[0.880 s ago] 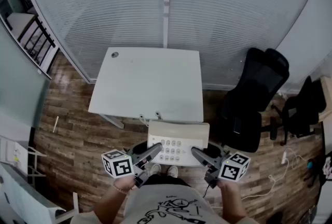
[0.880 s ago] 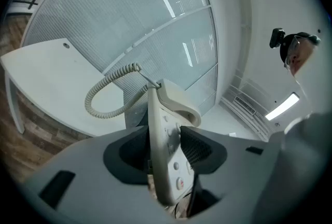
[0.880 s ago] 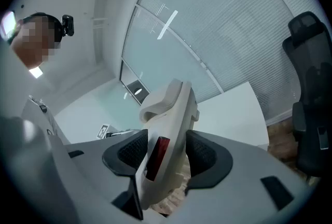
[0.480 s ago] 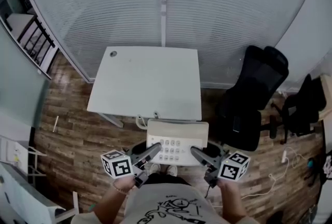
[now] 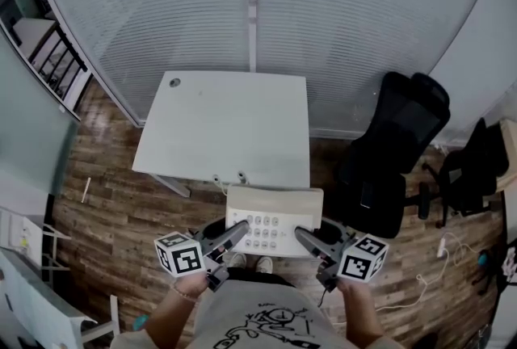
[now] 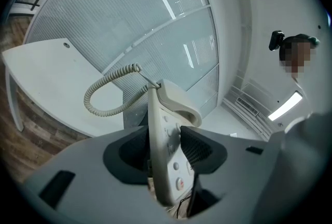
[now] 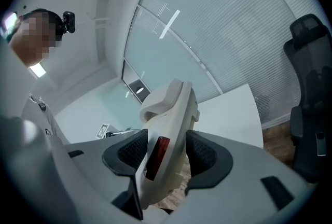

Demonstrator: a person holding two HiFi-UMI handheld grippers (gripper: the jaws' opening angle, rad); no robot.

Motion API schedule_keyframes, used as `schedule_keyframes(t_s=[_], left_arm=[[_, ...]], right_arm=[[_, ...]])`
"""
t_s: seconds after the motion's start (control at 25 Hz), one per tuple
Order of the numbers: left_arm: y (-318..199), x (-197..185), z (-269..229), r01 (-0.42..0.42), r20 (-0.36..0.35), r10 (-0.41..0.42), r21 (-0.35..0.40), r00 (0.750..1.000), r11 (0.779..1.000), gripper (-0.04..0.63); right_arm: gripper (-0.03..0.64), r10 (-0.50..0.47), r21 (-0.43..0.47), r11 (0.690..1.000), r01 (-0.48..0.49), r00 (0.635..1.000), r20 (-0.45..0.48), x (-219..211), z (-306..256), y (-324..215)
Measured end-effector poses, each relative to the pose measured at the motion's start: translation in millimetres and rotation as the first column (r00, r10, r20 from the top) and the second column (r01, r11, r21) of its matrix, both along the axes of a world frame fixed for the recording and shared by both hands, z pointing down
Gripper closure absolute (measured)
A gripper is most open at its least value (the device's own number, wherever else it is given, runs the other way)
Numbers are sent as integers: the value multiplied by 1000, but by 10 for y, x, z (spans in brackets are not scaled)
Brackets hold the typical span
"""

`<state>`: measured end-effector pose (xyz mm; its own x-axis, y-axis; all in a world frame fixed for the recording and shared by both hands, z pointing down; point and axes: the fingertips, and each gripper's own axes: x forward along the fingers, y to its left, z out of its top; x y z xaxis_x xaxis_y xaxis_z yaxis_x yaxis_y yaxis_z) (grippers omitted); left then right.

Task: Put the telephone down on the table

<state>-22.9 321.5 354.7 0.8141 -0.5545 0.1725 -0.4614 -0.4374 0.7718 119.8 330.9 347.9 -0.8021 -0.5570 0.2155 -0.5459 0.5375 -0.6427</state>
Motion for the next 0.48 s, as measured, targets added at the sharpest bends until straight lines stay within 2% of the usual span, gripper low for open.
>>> schedule_keyframes(t_s=[0.48], left_arm=[[-305, -7, 10, 6, -10, -6, -4, 1000, 1000, 416]], right_arm=[[370, 4, 5, 1000, -4, 1000, 0, -5, -19, -309]])
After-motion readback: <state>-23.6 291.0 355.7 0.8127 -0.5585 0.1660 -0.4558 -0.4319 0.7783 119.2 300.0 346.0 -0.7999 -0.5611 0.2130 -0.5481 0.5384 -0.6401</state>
